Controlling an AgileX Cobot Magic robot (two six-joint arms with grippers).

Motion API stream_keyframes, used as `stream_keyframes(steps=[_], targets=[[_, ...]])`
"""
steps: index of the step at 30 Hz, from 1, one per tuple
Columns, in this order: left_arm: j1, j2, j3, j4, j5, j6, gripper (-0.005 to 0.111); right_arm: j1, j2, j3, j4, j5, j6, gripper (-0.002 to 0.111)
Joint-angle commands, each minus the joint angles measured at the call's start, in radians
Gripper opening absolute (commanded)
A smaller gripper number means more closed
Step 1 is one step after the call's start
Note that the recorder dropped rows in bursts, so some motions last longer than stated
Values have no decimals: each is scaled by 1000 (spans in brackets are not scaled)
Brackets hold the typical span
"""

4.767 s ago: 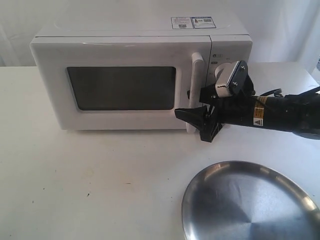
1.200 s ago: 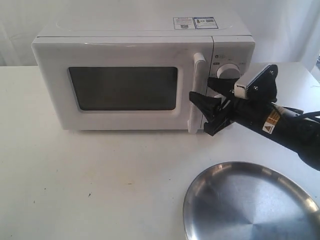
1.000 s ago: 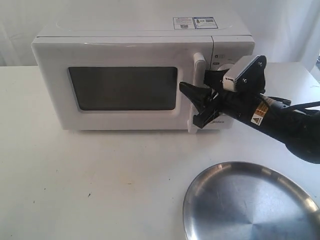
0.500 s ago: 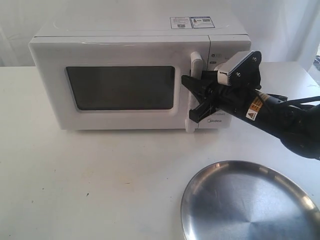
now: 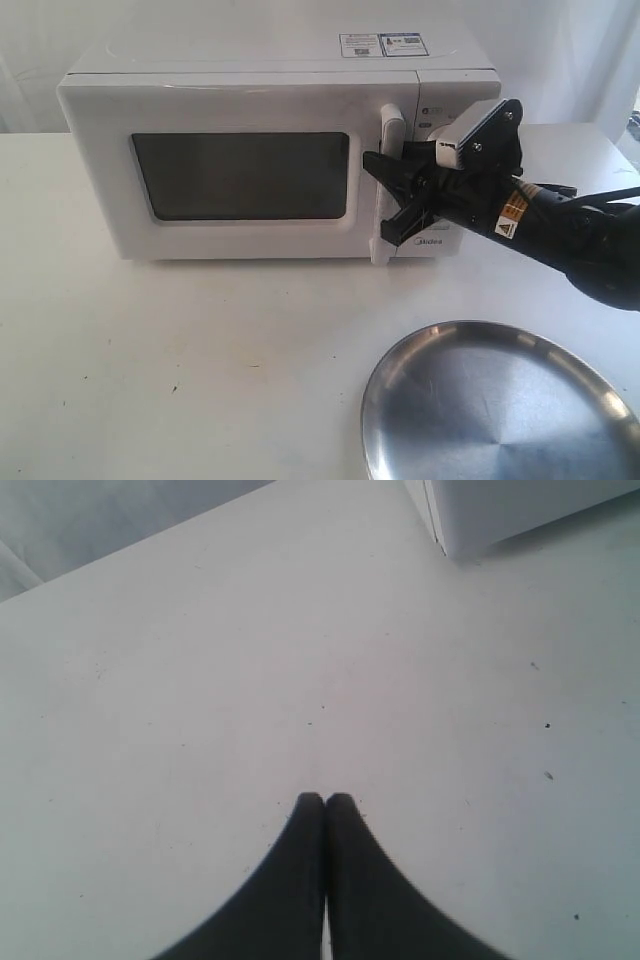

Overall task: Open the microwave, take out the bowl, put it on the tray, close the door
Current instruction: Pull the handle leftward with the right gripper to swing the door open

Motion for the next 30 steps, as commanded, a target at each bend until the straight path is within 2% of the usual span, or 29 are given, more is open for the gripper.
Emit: stream_keyframes(steps=[1, 9, 21, 28, 30], targets=[[2, -2, -2, -2, 0, -3, 0, 56, -44, -45, -398, -101, -18, 0], [2, -2, -2, -2, 0, -3, 0, 56, -159, -41, -533, -101, 82, 0], [2, -2, -2, -2, 0, -3, 0, 57, -270, 27, -531, -101, 56, 0], [2, -2, -2, -2, 0, -3, 0, 57, -335, 27, -568, -101, 292, 1], [2, -2, -2, -2, 0, -3, 0, 57, -363, 27, -624, -101, 324, 7]])
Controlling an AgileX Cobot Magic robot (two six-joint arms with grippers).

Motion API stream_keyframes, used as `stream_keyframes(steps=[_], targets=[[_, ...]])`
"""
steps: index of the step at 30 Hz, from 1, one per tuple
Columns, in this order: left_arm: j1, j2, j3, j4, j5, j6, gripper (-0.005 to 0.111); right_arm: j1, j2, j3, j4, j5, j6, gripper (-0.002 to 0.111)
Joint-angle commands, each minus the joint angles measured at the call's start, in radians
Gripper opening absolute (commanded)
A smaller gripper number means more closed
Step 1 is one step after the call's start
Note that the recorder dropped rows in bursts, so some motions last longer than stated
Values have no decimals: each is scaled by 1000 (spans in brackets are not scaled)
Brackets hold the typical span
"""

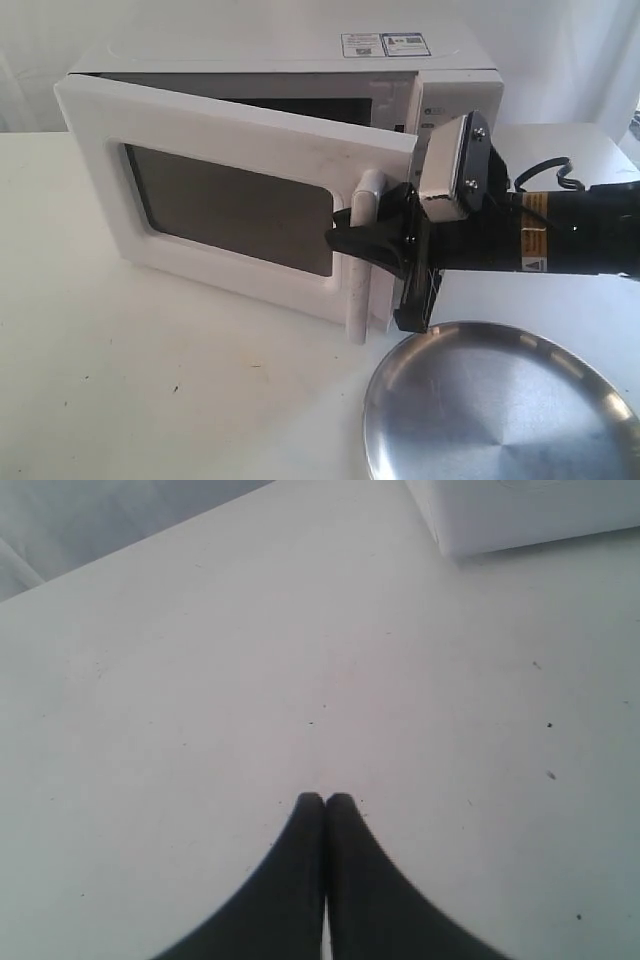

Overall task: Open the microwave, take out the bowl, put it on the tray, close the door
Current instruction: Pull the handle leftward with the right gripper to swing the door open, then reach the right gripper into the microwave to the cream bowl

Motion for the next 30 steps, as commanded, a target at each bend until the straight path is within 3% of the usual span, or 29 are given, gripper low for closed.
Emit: stream_keyframes(steps=[1, 5, 7, 18, 24, 30], targets=[[2, -2, -2, -2, 0, -3, 0, 24, -101, -29, -92, -221, 8, 11], [2, -2, -2, -2, 0, -3, 0, 24, -149, -29, -269, -221, 220, 33], [2, -2, -2, -2, 0, -3, 0, 24, -169, -29, -354, -221, 241, 37], [2, -2, -2, -2, 0, -3, 0, 24, -222, -19, -414, -221, 802, 37], [2, -2, -2, -2, 0, -3, 0, 47, -278, 36, -414, -221, 869, 37], [2, -2, -2, -2, 0, -3, 0, 159, -373, 60, -414, -221, 869, 37]])
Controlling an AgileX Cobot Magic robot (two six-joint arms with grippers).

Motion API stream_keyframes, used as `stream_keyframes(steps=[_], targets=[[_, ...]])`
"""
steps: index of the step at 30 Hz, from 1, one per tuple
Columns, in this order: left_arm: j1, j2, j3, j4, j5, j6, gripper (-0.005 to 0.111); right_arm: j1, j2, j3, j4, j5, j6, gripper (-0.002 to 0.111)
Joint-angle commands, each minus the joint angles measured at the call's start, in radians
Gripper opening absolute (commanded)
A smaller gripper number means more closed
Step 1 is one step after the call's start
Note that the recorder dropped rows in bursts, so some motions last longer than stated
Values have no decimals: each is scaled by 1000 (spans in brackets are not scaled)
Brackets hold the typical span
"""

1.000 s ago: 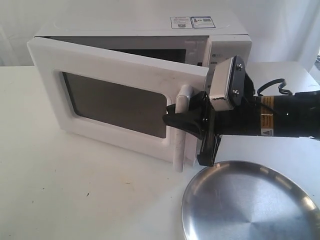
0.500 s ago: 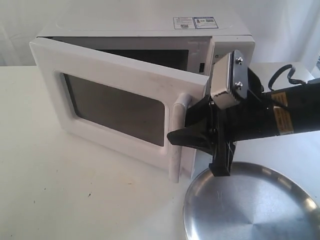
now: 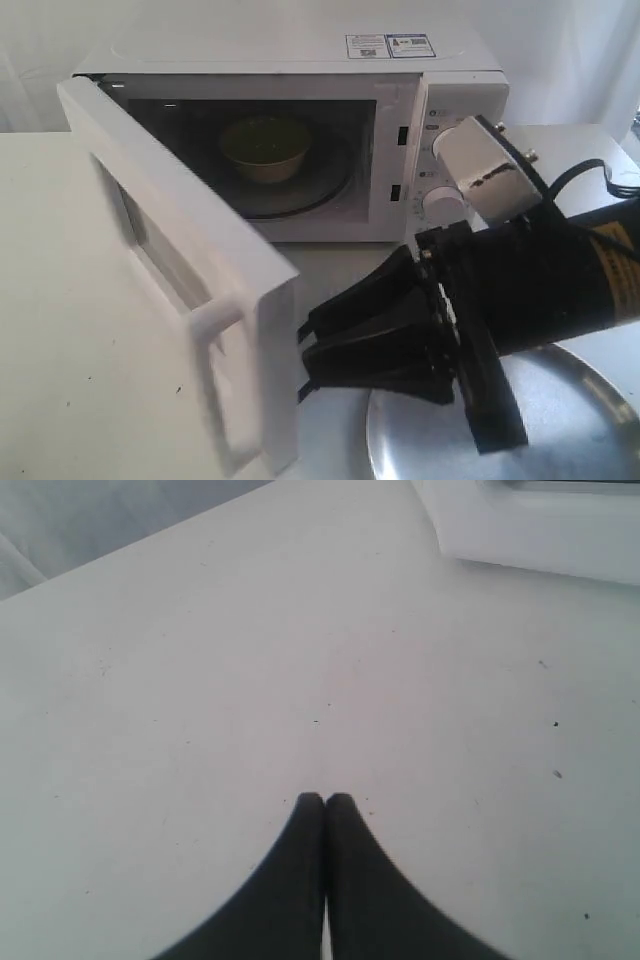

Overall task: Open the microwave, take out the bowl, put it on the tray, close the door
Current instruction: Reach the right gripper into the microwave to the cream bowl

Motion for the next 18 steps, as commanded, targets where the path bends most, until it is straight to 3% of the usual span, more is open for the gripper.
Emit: stream_keyframes(steps=[1, 3, 6, 7, 9, 10, 11, 15, 18], targets=[[2, -2, -2, -2, 0, -3, 0, 97, -86, 12, 8, -25, 15, 37], [2, -2, -2, -2, 0, -3, 0, 133, -130, 12, 8, -25, -25, 37], [2, -2, -2, -2, 0, -3, 0, 162, -178, 12, 106, -25, -287, 37], [2, -2, -2, -2, 0, -3, 0, 171, -185, 14, 191, 63, -412, 37], [2, -2, -2, -2, 0, -3, 0, 185, -156, 14, 415, 418, -458, 37], [2, -2, -2, -2, 0, -3, 0, 193, -132, 12, 509, 513, -546, 37], [2, -2, -2, -2, 0, -3, 0, 193, -73, 10, 636, 590, -739, 38], [2, -2, -2, -2, 0, -3, 0, 193, 249, -63, 732, 466, -1218, 45], [2, -2, -2, -2, 0, -3, 0, 200, 493, -237, 857, 498, -1319, 45]])
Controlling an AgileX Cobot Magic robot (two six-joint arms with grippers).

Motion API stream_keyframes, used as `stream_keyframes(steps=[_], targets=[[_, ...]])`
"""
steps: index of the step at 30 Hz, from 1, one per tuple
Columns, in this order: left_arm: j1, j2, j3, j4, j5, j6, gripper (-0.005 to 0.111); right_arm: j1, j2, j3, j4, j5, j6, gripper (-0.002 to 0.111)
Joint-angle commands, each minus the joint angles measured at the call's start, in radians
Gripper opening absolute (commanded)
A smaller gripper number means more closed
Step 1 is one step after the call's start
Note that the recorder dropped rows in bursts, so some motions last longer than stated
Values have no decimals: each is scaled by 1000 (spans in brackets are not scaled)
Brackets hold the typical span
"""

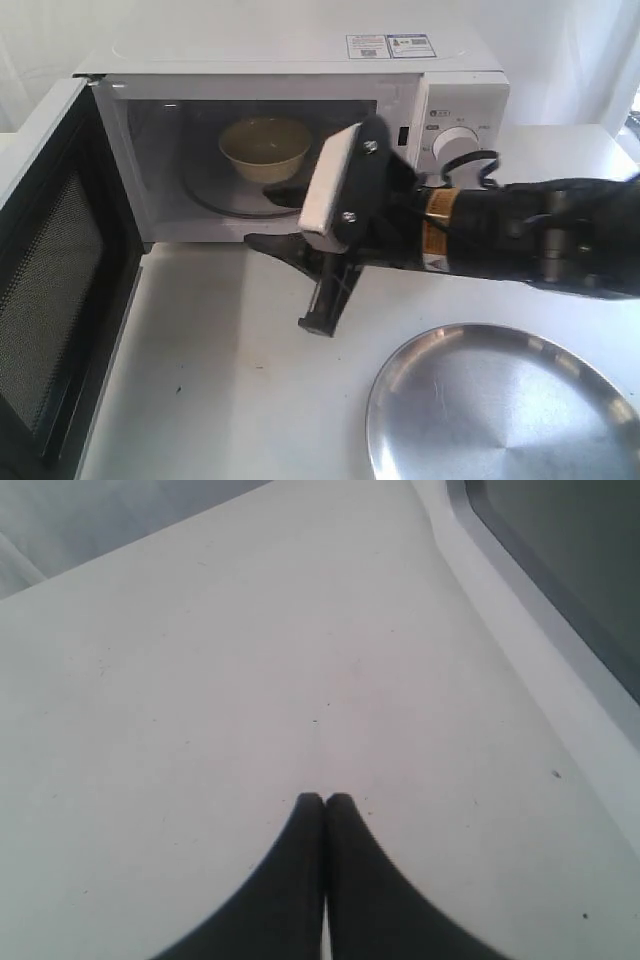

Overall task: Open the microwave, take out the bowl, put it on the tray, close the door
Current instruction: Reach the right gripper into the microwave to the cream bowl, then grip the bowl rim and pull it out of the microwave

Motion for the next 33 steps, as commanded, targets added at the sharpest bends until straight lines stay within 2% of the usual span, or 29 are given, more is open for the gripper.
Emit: stream_keyframes(steps=[1, 3, 9, 22, 25, 27, 30, 33], targets=[[0, -2, -2, -2, 0, -3, 0, 7, 270, -207, 179, 10, -170, 46], [0, -2, -2, -2, 0, -3, 0, 7, 375, -357, 223, 54, -194, 49], [0, -2, -2, -2, 0, -3, 0, 7, 548, -667, 223, 414, -194, 50], [0, -2, -2, -2, 0, -3, 0, 7, 742, -884, 224, 500, -137, 48], [0, -2, -2, -2, 0, -3, 0, 11, 751, -893, 193, 523, -145, 29], [0, -2, -2, -2, 0, -3, 0, 19, 748, -893, 147, 518, -148, 4], [0, -2, -2, -2, 0, -3, 0, 44, 721, -882, 118, 472, -128, 0], [0, -2, -2, -2, 0, -3, 0, 73, 678, -838, 100, 335, -25, 0]])
